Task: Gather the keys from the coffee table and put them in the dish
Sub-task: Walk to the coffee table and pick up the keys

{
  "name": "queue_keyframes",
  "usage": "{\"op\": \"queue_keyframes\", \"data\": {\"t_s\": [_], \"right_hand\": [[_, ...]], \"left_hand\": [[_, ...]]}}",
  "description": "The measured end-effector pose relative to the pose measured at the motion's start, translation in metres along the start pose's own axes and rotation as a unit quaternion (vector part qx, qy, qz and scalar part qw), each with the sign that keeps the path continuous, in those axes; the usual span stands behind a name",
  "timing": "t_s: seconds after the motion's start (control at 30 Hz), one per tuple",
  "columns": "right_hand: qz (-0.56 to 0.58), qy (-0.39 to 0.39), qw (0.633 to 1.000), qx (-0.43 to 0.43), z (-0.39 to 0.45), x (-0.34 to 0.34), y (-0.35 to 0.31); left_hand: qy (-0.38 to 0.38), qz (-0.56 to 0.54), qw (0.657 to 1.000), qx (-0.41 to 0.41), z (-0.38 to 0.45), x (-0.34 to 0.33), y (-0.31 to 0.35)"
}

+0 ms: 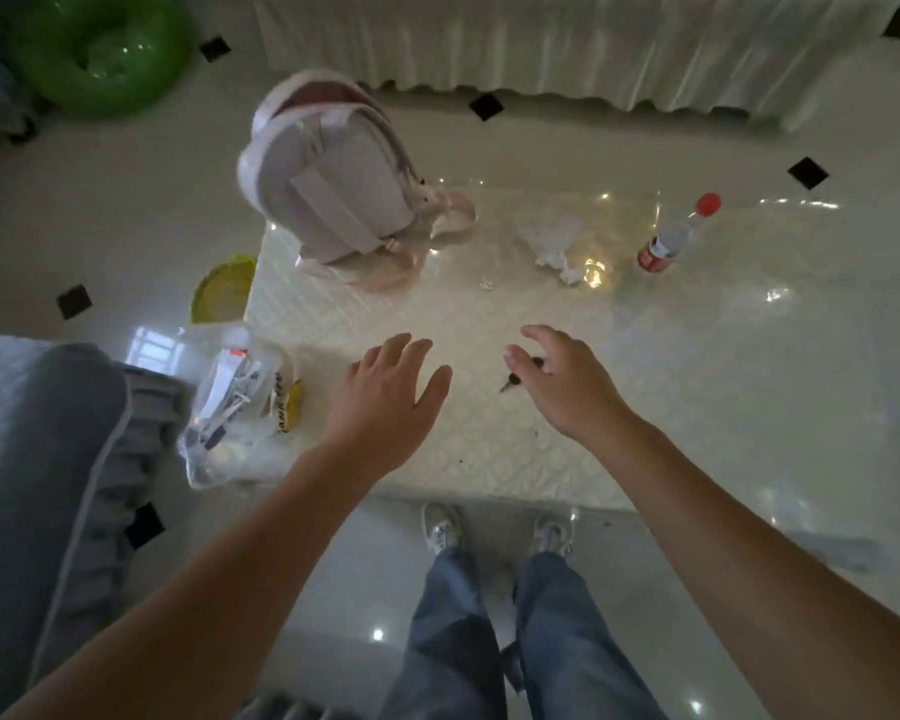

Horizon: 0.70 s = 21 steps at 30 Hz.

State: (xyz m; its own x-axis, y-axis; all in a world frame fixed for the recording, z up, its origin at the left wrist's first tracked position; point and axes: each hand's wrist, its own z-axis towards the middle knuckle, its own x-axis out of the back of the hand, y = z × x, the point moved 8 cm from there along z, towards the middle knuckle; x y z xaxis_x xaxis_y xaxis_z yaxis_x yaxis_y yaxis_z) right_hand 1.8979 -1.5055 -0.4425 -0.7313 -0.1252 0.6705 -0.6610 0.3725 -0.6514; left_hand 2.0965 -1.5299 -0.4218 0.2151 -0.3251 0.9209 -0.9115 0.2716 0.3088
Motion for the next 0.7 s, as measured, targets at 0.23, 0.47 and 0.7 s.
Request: {"op": "queue_keyframes", "data": {"t_s": [0.23, 0.47, 0.7], "right_hand": [[-0.030, -0.063, 0.997, -0.035, 0.024, -0.088, 0.103], [-0.030, -0.088, 0.994, -0.055, 0.044, -0.153, 0.181], [-0.023, -0.087, 0.995, -0.049, 0.058, -0.172, 0.207]], "left_hand": [[-0.061, -0.023, 0.997, 0.033, 0.027, -0.135, -0.034], [-0.092, -0.038, 0.994, 0.055, 0.043, -0.238, -0.047], [-0.134, -0.015, 0.990, 0.038, 0.041, -0.286, -0.046]]}}
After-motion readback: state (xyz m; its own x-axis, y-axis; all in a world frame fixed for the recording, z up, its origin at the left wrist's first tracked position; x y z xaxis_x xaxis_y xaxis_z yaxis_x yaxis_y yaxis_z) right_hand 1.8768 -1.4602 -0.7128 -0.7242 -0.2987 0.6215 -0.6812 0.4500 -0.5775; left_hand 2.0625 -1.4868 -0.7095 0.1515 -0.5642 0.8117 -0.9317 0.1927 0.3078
